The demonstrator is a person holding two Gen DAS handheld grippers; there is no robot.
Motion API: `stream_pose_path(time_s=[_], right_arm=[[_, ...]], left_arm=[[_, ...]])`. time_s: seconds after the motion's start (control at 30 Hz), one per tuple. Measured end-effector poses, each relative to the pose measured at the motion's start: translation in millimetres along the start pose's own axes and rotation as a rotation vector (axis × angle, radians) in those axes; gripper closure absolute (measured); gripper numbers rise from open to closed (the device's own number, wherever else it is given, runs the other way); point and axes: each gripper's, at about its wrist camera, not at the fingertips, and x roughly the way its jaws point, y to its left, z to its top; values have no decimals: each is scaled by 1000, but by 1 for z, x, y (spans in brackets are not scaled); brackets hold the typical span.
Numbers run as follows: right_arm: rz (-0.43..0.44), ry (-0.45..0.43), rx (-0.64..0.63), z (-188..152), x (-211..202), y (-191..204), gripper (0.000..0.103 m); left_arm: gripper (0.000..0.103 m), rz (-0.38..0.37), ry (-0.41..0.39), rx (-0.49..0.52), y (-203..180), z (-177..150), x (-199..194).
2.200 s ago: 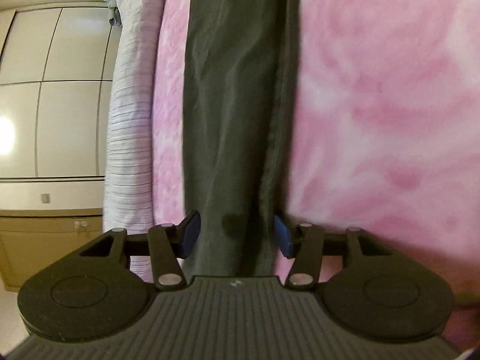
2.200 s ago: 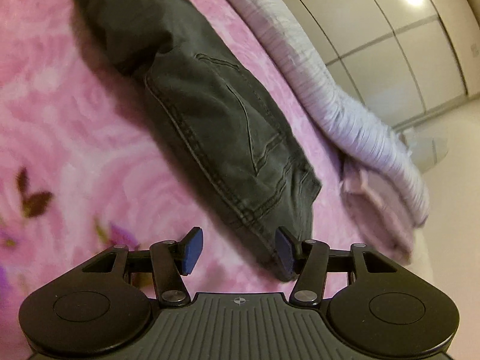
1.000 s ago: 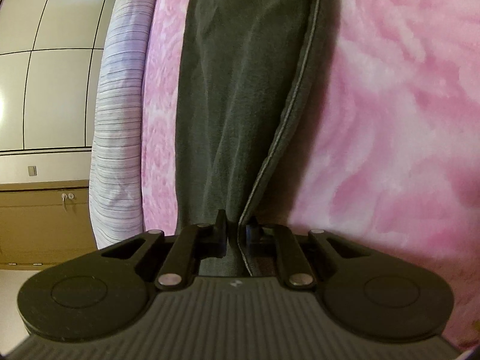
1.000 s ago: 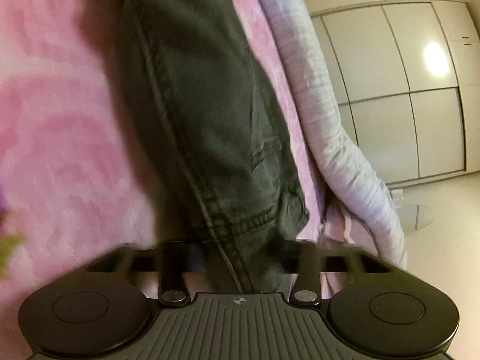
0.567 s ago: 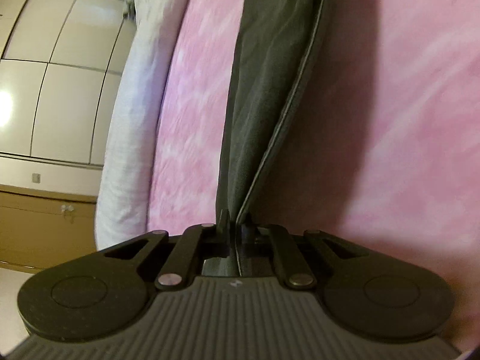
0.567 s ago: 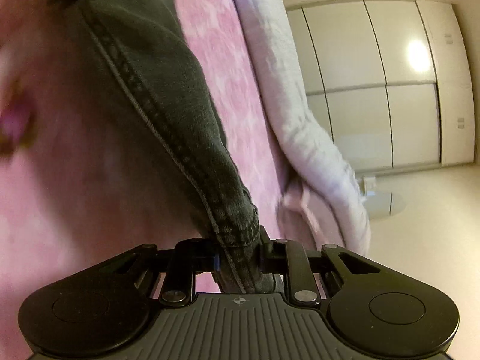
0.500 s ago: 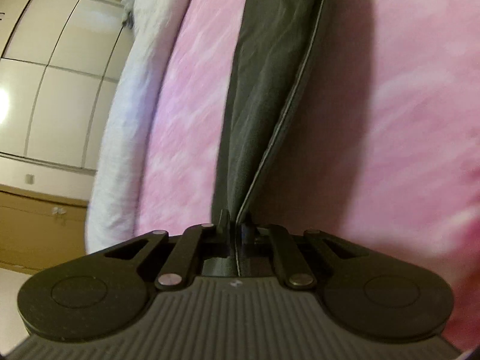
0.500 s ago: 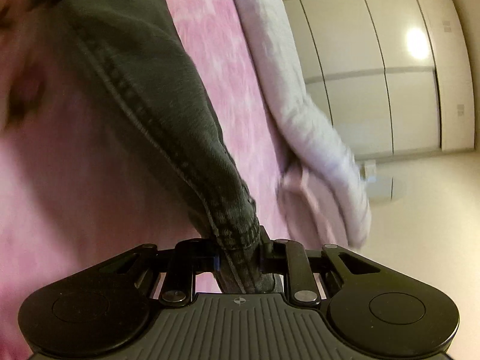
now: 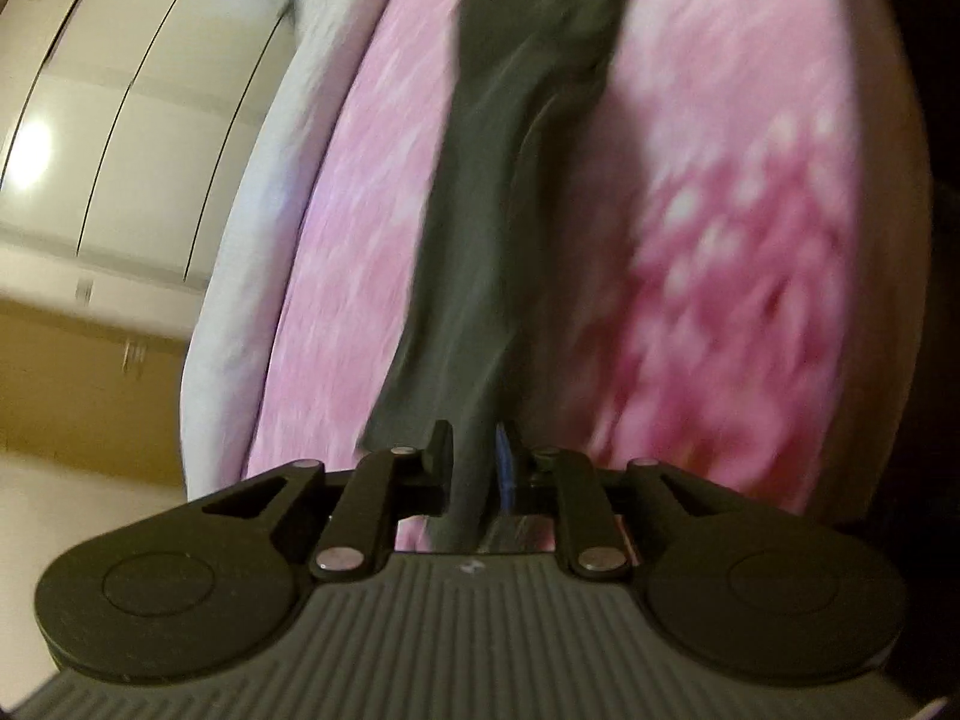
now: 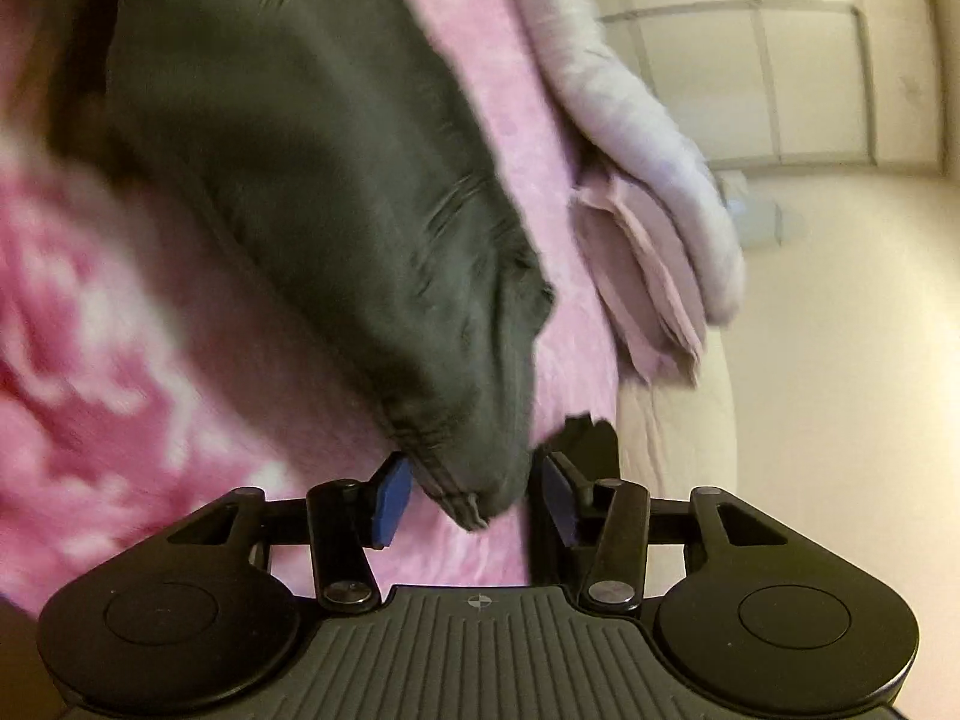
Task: Fold clothes
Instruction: 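Hold the leg hems with the left gripper while the right gripper holds the waistband, then open both grippers and lay the grey jeans flat on the bedspread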
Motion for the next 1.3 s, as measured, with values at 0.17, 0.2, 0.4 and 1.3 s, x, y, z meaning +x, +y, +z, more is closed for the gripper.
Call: stream_pose_path(time_s=[0.17,0.2,0.4,1.3], right_arm=[[3,-128,122,31,-75,1,53],[7,-164,141,38,-92,3,51],[146,-357,227,104,-156,28,30],[487,-440,335,189,-175,65,30]], left_arm=[[80,-11,-30,-123,16,-23,-10],[63,-26,-52,-129,13,-20,-10],[55,-73,-141,-88,-17,4,1],[84,61,-87,129,-10,-33,46]])
